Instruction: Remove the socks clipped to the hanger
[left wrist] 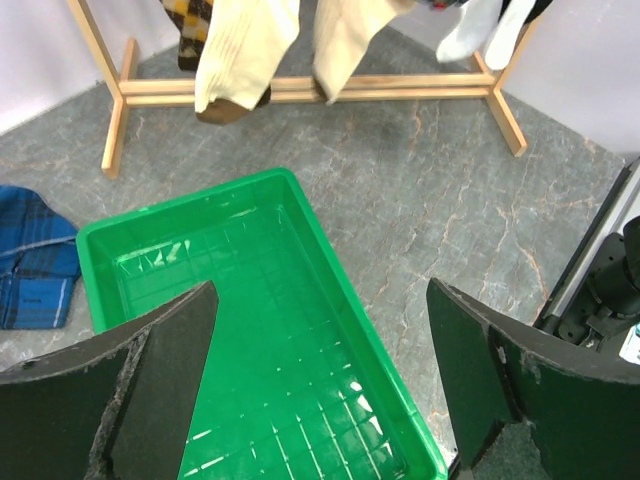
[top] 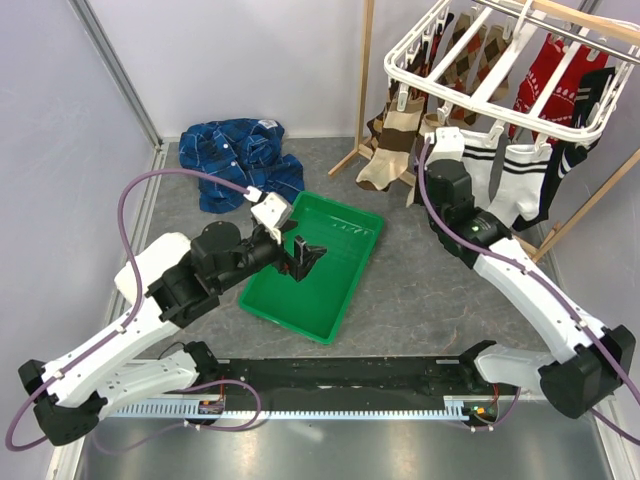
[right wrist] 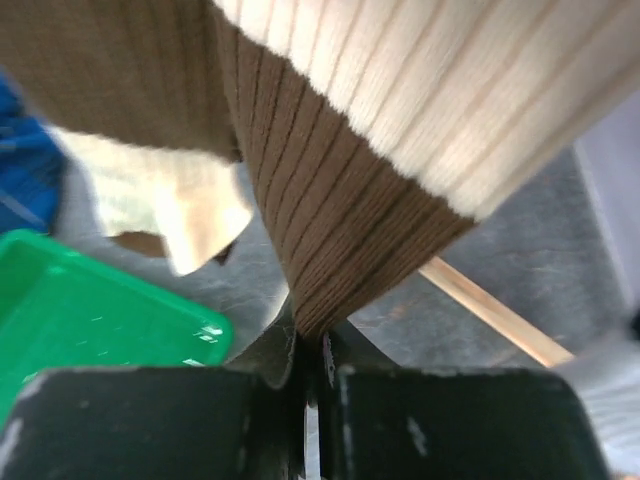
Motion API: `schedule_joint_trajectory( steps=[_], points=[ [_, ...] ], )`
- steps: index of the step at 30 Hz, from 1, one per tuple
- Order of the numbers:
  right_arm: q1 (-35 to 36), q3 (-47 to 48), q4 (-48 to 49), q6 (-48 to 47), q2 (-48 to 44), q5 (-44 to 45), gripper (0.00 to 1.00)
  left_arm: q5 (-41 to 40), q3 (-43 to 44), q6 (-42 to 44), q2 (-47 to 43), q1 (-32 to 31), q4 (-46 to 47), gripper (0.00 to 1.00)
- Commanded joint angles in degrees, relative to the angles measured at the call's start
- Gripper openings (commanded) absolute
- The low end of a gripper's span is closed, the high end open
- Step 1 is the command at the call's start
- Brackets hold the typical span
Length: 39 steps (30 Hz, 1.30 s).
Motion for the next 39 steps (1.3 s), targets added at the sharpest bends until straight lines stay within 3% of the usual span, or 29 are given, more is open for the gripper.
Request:
schedule_joint_trajectory(
  steps=[1, 6, 12, 22, 29, 34, 36, 39],
  points=[
    [-0.19, 2.94, -0.19, 1.93, -6.4, -7.87, 0.0, 0.57, 6.36, -2.4, 4.18, -0.26, 1.46, 0.91],
    [-0.27, 4.0, -1.34, 6.06, -10.62, -21.56, 0.0, 5.05, 15.23, -2.67, 9.81, -0.26, 1.37, 0.92],
    [-0.19, 4.62, -0.29, 11.34, -13.62, -30.2, 0.0, 6.8, 22.97, -1.53, 19.04, -0.26, 3.47, 0.94],
    [-0.19, 1.55, 4.89, 22.06, -16.17, -34.96, 0.0, 9.1, 25.63, -0.57, 25.2, -1.57, 12.87, 0.96],
    [-0.19, 1.19, 5.07, 27.51, -17.13, -33.82, 0.0, 4.1, 21.41, 8.31, 26.61, -5.78, 22.89, 0.96],
    [-0.19, 0.49, 4.99, 29.18, -18.28, -32.67, 0.0, 1.64, 23.08, 11.21, 31.0, -7.02, 23.52, 0.95],
    [-0.19, 0.31, 4.99, 29.62, -18.8, -32.67, 0.0, -0.48, 23.78, 11.57, 32.94, -7.46, 24.21, 0.92],
    [-0.19, 0.22, 4.46, 30.5, -19.42, -33.03, 0.0, -1.27, 24.39, 11.66, 34.08, -7.73, 24.84, 0.71]
  ],
)
